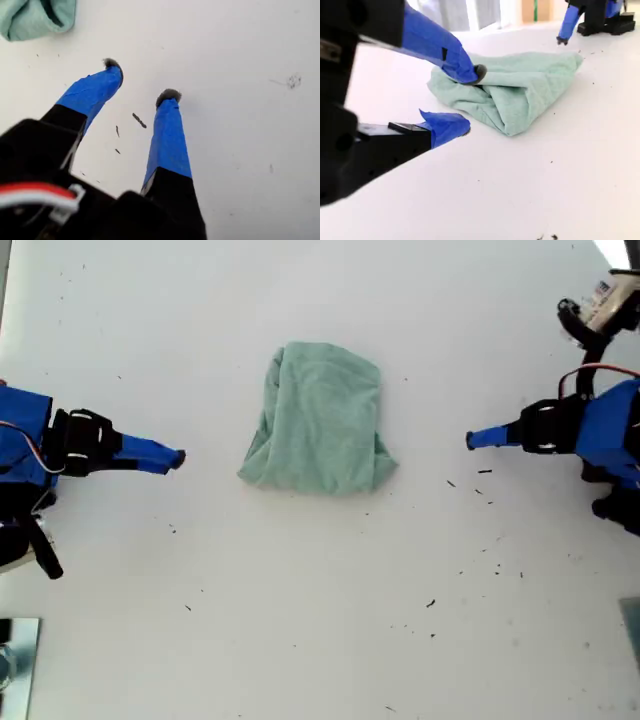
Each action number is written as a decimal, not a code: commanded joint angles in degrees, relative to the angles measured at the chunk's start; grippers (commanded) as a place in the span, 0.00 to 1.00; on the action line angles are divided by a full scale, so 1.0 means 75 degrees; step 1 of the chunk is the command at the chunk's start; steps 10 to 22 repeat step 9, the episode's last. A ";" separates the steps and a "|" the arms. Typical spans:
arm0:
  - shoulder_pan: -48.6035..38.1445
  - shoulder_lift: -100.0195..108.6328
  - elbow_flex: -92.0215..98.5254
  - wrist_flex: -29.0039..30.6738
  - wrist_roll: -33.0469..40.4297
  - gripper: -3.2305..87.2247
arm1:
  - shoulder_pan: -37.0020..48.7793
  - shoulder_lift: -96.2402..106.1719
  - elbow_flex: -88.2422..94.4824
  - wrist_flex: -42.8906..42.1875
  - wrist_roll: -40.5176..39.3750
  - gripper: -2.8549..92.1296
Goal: Fold t shirt
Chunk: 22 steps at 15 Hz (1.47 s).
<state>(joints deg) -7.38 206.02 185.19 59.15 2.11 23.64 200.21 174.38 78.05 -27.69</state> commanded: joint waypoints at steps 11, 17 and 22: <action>0.0387 0.0070 0.0070 -0.0012 0.0703 0.18 | -0.0305 0.0047 0.0375 0.0035 -0.2484 0.16; 0.0387 0.0070 0.0070 -0.0012 0.0703 0.18 | -0.0305 0.0047 0.0375 0.0035 -0.2484 0.16; 0.0387 0.0070 0.0070 -0.0012 0.0703 0.18 | -0.0305 0.0047 0.0375 0.0035 -0.2484 0.16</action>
